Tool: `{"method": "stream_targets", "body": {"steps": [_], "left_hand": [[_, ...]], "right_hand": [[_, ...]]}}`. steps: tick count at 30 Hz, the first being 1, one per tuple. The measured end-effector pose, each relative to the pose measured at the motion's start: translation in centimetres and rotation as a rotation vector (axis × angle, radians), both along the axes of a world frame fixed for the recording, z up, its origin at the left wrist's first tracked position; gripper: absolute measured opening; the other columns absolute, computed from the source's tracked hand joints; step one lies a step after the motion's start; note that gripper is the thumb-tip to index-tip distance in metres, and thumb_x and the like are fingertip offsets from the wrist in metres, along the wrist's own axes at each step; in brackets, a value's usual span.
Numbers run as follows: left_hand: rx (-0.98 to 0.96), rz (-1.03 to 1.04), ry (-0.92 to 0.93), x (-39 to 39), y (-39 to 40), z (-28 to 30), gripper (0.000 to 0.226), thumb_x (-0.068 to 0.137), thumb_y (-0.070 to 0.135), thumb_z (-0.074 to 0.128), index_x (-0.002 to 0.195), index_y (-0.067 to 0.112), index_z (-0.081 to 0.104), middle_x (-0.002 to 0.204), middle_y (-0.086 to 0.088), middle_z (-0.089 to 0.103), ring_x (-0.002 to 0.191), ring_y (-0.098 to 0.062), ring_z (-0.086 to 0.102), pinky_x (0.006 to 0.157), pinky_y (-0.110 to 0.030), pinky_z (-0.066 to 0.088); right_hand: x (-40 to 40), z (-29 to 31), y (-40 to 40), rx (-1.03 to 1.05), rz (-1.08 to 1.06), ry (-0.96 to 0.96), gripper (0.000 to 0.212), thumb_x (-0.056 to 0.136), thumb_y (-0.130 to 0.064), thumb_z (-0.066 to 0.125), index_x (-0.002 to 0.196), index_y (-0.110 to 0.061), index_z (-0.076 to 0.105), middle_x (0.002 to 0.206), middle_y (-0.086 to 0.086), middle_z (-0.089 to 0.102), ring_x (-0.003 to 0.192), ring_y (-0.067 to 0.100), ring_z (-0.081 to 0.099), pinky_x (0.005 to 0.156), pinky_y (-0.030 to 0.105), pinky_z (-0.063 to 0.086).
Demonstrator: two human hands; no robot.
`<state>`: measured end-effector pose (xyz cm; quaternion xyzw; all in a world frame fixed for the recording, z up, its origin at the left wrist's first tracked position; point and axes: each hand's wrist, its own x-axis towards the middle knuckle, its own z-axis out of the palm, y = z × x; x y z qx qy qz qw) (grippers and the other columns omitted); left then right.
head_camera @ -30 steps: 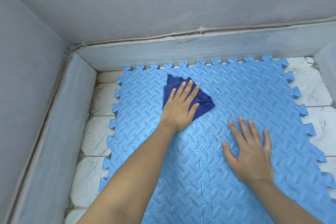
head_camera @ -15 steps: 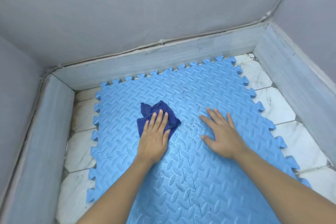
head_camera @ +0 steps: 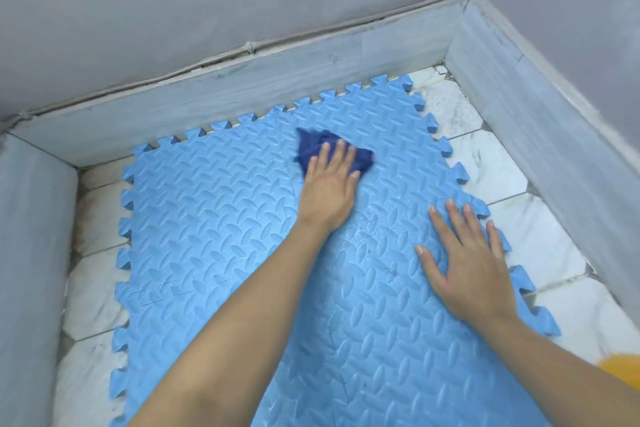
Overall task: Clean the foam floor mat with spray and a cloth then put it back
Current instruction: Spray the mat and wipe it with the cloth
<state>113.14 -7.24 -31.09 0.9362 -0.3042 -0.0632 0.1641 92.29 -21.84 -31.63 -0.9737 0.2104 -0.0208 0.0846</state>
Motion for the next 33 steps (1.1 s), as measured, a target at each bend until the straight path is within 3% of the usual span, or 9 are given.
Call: {"method": "stream_targets", "body": {"steps": [3,8,10,15,18,20,24,26,33], "left_hand": [[0.041,-0.122,-0.059,1.6,-1.9,-0.1,0.05,0.102,0.036,0.025,0.151,0.025,0.022,0.16,0.004,0.013,0.148,-0.018,0.006,0.12,-0.042,0.005],[0.01,0.58,-0.033,7.4,2.7,-1.0,0.052,0.102,0.036,0.022,0.152,0.019,0.021,0.161,-0.006,0.01,0.148,-0.027,0.002,0.119,-0.044,0.002],[0.01,0.647,0.005,8.0,1.4,-0.8,0.052,0.103,0.036,0.021,0.152,0.018,0.021,0.161,-0.008,0.008,0.148,-0.029,0.001,0.119,-0.045,0.0],[-0.013,0.072,0.018,3.9,-9.7,-0.1,0.052,0.103,0.037,0.021,0.151,0.02,0.021,0.161,-0.003,0.011,0.148,-0.026,0.002,0.119,-0.043,0.001],[0.102,-0.285,0.002,0.7,-14.9,0.3,0.052,0.103,0.037,0.023,0.152,0.022,0.016,0.161,0.0,0.009,0.148,-0.023,0.002,0.118,-0.041,0.002],[0.141,-0.265,-0.032,1.8,-15.1,0.5,0.052,0.103,0.036,0.022,0.152,0.022,0.015,0.161,0.002,0.009,0.148,-0.021,0.003,0.118,-0.041,0.004],[0.101,0.188,-0.031,8.0,-9.4,-0.3,0.051,0.104,0.03,0.022,0.152,0.014,0.014,0.161,-0.005,0.008,0.148,-0.025,0.003,0.118,-0.041,0.007],[0.076,0.276,0.008,9.9,-6.1,-0.4,0.052,0.103,0.031,0.022,0.152,0.014,0.015,0.161,-0.007,0.007,0.148,-0.028,0.002,0.118,-0.044,0.008],[0.096,-0.255,0.047,-2.5,3.2,-0.4,0.053,0.101,0.039,0.024,0.151,0.021,0.02,0.16,0.0,0.012,0.148,-0.02,0.007,0.119,-0.045,0.016]], "right_hand": [[0.2,0.0,-0.1,0.0,-0.005,-0.024,0.066,0.094,-0.057,0.031,0.151,-0.025,0.038,0.16,0.001,0.03,0.15,0.02,0.021,0.121,0.051,0.016],[0.1,-0.3,-0.2,-0.034,0.0,-0.064,0.065,0.095,-0.056,0.033,0.15,-0.023,0.04,0.16,0.002,0.031,0.15,0.022,0.023,0.121,0.05,0.016],[0.3,-0.5,-0.3,-0.045,0.001,-0.082,0.064,0.095,-0.055,0.035,0.149,-0.022,0.041,0.159,0.003,0.033,0.149,0.023,0.025,0.12,0.05,0.016],[0.0,-0.7,-0.2,-0.043,-0.012,-0.084,0.063,0.094,-0.054,0.038,0.148,-0.021,0.044,0.158,0.003,0.035,0.149,0.023,0.026,0.12,0.049,0.016],[0.0,-0.6,-0.2,-0.02,-0.023,-0.095,0.062,0.094,-0.053,0.04,0.148,-0.023,0.043,0.159,0.001,0.032,0.15,0.02,0.023,0.121,0.048,0.014],[0.0,-0.5,-0.3,-0.005,-0.02,-0.097,0.061,0.094,-0.053,0.041,0.148,-0.024,0.043,0.16,0.0,0.032,0.15,0.019,0.022,0.121,0.048,0.014],[0.1,-0.5,-0.3,-0.001,-0.019,-0.103,0.061,0.094,-0.054,0.04,0.148,-0.025,0.043,0.159,-0.001,0.032,0.15,0.018,0.021,0.121,0.048,0.014],[0.1,-0.5,-0.4,-0.006,-0.014,-0.099,0.062,0.094,-0.054,0.04,0.148,-0.024,0.043,0.159,0.0,0.032,0.15,0.019,0.022,0.122,0.048,0.014],[0.1,-0.2,-0.6,0.012,-0.009,-0.083,0.062,0.093,-0.053,0.041,0.147,-0.023,0.044,0.159,0.001,0.033,0.15,0.02,0.023,0.122,0.048,0.013]]}}
